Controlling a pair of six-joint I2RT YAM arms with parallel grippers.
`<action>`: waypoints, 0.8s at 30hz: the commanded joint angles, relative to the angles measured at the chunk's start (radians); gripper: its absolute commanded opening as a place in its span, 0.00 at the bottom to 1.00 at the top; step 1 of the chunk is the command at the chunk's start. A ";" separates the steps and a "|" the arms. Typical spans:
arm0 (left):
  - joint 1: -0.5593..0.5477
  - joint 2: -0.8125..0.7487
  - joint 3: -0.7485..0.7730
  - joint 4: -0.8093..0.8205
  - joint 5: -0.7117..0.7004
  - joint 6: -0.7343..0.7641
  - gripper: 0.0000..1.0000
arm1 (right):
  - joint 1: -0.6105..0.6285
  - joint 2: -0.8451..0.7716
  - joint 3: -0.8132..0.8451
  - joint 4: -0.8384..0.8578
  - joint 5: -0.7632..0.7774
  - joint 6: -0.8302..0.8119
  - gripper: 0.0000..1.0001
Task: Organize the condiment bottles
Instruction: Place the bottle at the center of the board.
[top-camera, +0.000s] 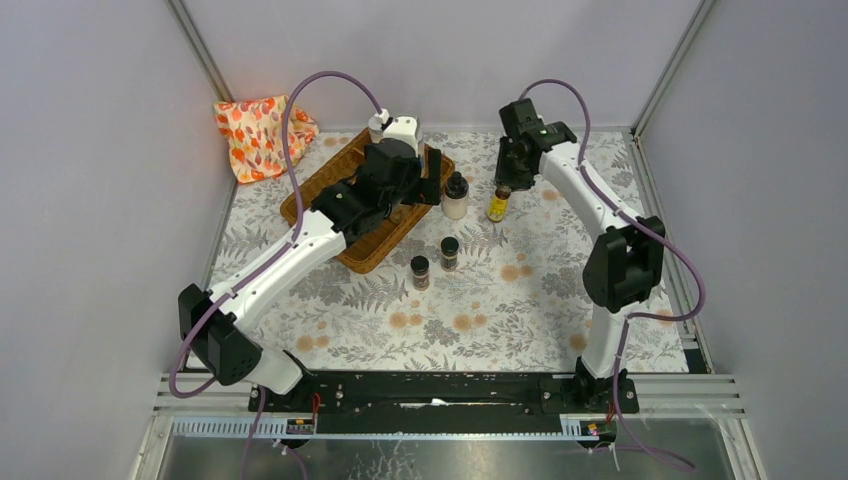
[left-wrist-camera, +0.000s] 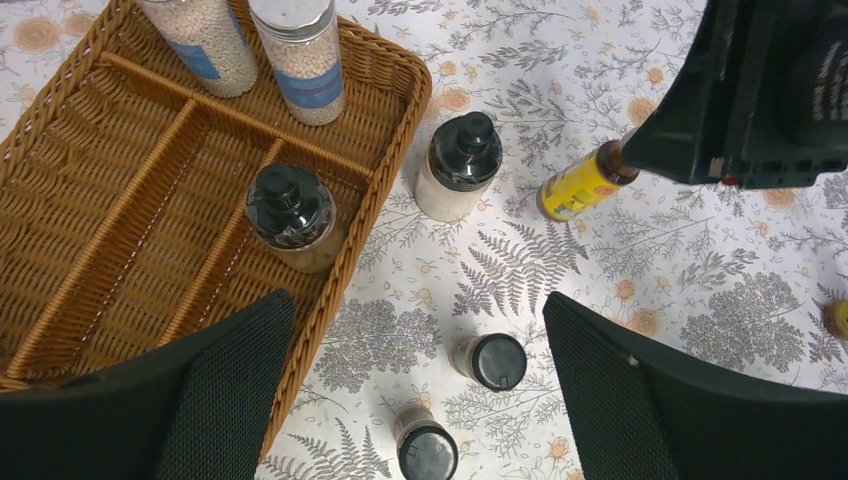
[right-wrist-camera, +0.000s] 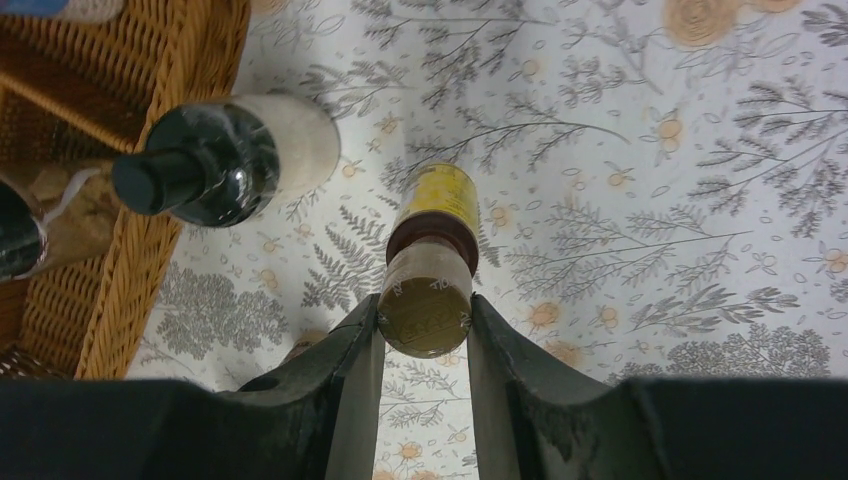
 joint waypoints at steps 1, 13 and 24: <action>0.010 -0.035 0.037 -0.032 -0.053 -0.003 0.99 | 0.055 0.018 0.080 -0.040 0.008 -0.028 0.00; 0.016 -0.052 0.039 -0.049 -0.063 -0.012 0.99 | 0.152 0.062 0.093 -0.063 0.028 -0.043 0.00; 0.016 -0.060 0.020 -0.053 -0.050 -0.034 0.99 | 0.177 0.069 0.059 -0.043 0.022 -0.053 0.00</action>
